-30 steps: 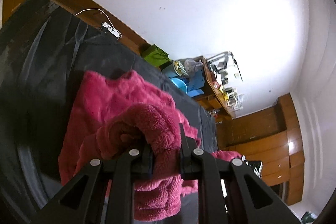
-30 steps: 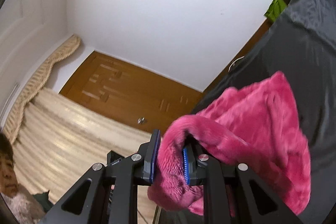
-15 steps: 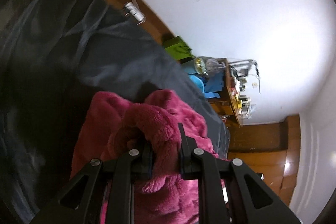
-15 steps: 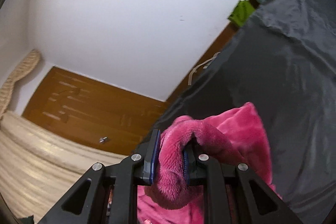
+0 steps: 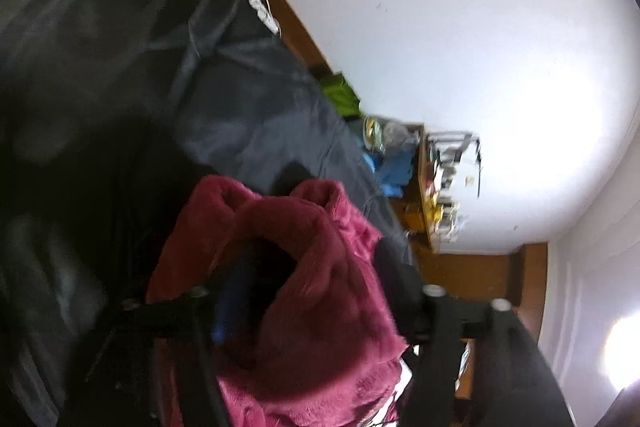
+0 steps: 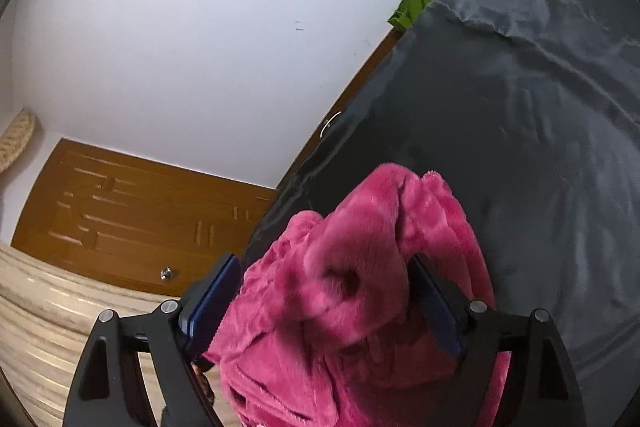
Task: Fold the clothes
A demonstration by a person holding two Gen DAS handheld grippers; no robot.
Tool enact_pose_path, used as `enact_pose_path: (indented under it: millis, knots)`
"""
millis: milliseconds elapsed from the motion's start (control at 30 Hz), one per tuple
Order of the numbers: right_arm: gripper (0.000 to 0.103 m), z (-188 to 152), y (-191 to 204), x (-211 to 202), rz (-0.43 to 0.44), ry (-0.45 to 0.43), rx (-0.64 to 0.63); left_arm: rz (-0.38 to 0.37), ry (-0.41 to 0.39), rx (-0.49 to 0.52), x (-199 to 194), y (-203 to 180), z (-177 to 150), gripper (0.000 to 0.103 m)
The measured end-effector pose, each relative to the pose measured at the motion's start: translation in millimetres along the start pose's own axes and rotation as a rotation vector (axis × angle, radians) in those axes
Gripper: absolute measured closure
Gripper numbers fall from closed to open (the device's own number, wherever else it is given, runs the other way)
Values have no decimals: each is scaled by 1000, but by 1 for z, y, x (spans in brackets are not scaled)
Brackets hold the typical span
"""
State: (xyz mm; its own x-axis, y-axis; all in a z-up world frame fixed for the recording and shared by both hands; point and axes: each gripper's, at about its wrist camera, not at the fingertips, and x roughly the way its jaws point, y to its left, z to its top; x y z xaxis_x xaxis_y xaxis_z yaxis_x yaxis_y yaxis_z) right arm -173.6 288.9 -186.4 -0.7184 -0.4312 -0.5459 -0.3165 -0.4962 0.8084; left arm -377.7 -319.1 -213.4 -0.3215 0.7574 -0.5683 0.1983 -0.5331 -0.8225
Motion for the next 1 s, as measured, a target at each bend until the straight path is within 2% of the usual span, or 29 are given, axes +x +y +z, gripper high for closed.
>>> enact_pose_path:
  millis: [133,300,433,567,800,900,1000]
  knots:
    - [16,-11,3,-17,-15,-8,-33,13,-19,14,-26,1,-9,24]
    - [16,-30,11,-22,-18,35,-88,12,63,109,-32,-17,-41,24]
    - [16,-47,25,-9,8,122,-150,-7,145,166,-18,-28,-69,24]
    - [16,-60,35,15,27,211,-194,2,228,168,8,-32,-88,24]
    - [16,-69,34,47,27,286,-187,-47,297,178,30,-44,-105,24]
    - [16,-69,33,65,1,329,-178,-47,338,182,45,-50,-111,24]
    - [16,-68,38,74,19,354,-178,-55,350,184,59,-61,-111,24]
